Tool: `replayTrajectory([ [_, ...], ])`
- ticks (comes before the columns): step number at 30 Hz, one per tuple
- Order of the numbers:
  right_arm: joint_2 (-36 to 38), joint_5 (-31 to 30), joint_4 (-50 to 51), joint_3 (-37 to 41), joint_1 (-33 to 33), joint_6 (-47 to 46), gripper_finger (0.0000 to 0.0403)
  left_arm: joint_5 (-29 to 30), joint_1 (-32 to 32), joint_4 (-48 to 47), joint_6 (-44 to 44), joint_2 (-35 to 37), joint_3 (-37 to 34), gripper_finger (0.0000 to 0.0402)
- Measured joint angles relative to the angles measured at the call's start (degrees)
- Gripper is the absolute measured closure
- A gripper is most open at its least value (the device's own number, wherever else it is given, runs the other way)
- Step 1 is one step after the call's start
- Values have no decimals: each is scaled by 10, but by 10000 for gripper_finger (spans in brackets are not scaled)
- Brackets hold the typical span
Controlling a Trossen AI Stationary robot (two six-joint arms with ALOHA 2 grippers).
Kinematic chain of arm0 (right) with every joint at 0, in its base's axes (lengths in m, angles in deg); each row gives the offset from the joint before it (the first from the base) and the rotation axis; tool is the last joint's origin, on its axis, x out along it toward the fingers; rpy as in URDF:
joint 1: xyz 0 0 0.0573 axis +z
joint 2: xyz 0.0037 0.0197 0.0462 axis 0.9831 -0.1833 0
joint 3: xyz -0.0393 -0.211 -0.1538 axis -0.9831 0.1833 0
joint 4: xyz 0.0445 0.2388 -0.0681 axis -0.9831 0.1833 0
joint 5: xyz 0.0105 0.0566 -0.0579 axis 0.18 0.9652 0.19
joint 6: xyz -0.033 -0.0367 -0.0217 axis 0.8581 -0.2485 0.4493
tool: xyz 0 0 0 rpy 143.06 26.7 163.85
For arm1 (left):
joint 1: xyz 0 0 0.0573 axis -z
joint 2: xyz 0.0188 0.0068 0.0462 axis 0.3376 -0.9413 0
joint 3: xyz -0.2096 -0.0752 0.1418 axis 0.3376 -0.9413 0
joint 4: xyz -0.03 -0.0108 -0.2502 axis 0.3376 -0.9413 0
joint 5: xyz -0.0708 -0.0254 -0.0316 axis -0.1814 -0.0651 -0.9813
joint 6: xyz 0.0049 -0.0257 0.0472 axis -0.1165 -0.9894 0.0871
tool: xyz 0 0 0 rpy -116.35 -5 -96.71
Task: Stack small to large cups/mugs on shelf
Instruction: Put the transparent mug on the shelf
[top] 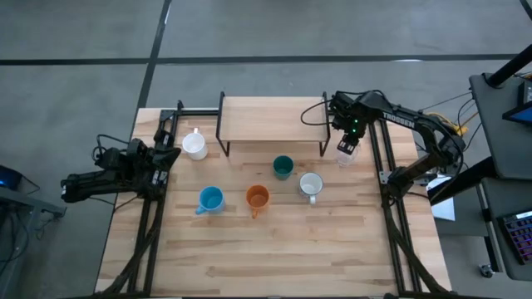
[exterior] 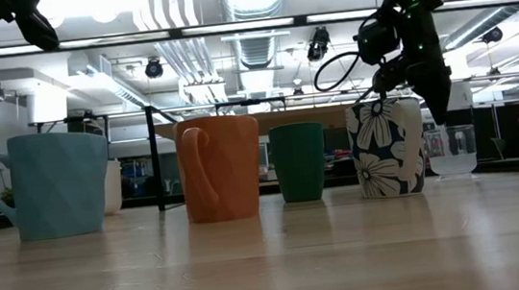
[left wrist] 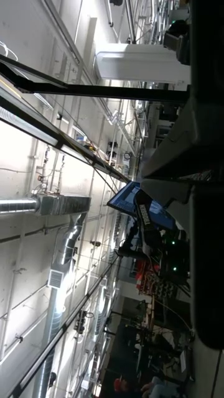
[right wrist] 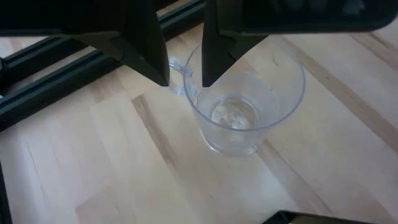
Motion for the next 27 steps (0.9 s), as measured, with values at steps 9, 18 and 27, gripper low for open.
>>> replayTrajectory([
  [9,0,15,-28,1,0,-6,318,0,0,0,0,0,0,402],
  [18,1,15,-29,1,-2,-74,314,0,0,0,0,0,0,402],
  [27,1,13,-10,1,-30,-142,320,0,0,0,0,0,0,402],
])
